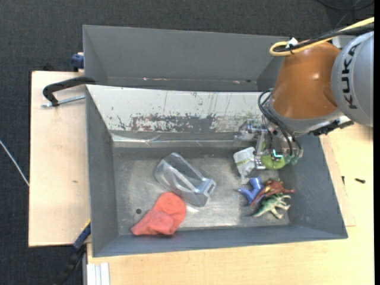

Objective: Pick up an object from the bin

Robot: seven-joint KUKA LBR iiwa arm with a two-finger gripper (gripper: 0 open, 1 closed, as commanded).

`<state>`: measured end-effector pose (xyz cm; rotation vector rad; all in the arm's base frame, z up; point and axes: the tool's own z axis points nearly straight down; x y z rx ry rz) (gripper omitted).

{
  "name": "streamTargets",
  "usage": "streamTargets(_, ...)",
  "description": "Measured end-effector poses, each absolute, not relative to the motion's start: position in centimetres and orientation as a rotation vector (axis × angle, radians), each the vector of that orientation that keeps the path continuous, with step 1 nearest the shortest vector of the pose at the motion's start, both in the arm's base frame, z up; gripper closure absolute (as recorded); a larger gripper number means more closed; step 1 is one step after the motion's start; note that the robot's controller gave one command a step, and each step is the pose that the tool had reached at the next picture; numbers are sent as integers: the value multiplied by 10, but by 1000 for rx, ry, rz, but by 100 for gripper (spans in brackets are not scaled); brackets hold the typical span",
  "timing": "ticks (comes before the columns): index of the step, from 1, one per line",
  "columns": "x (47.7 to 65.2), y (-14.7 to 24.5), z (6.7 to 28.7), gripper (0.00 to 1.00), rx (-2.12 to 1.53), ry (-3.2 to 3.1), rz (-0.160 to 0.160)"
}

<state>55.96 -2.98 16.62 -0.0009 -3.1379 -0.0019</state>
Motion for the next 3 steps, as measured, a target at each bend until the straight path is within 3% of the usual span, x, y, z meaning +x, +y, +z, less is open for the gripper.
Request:
streamTargets(1, 561, -30, 170, 0, 0, -3145, -1)
streamTargets(2, 566, -32, 137, 0, 96, -3149, 0)
streamTargets(3, 561, -46, 118, 0, 415, -3112, -3)
